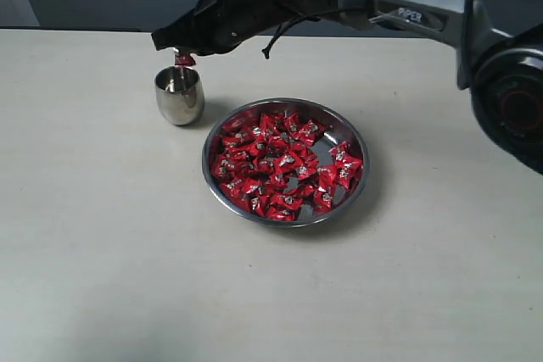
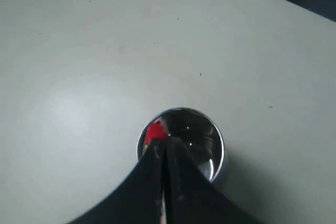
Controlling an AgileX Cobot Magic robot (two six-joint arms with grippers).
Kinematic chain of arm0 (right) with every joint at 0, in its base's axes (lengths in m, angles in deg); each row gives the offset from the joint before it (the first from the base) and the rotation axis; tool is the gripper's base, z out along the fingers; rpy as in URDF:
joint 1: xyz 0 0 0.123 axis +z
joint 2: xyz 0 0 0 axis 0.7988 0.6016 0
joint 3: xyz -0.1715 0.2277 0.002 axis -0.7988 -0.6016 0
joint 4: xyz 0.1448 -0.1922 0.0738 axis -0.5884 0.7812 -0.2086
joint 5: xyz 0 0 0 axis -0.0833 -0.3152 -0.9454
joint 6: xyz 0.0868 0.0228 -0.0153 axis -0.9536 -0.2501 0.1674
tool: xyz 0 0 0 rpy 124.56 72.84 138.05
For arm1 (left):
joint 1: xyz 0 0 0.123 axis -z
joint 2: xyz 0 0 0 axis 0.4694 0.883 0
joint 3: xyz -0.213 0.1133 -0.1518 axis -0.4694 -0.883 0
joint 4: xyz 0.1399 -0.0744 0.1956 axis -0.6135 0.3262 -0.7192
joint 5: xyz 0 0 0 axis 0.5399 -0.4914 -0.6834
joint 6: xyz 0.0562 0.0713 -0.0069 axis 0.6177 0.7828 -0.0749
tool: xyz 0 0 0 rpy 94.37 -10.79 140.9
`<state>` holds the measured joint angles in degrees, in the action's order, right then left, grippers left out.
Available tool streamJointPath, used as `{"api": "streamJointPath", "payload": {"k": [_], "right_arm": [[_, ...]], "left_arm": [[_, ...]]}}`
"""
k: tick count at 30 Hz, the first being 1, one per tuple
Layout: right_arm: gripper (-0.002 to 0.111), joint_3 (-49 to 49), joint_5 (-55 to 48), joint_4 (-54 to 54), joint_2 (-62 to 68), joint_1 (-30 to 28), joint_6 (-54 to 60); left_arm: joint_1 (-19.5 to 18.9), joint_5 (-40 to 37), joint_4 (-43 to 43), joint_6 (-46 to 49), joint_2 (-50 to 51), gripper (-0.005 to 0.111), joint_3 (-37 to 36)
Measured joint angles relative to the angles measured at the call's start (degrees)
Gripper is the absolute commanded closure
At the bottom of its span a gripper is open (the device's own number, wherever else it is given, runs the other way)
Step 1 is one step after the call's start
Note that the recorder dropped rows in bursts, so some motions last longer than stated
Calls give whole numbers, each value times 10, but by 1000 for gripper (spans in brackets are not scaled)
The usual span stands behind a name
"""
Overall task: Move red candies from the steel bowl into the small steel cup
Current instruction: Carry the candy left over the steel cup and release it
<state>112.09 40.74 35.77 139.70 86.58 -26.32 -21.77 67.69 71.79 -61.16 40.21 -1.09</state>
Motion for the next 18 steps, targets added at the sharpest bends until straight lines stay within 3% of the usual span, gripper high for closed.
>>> {"api": "streamJointPath", "payload": {"k": [6,15,18], "right_arm": [[109,67,-3,-1,56,5,0],[109,75,8,3,83,6,1],[96,77,12,3,83,6,1]], "left_arm": [[0,0,0,0,0,106,0],[0,0,0,0,0,106,0],[0,0,0,0,0,106,0]]}}
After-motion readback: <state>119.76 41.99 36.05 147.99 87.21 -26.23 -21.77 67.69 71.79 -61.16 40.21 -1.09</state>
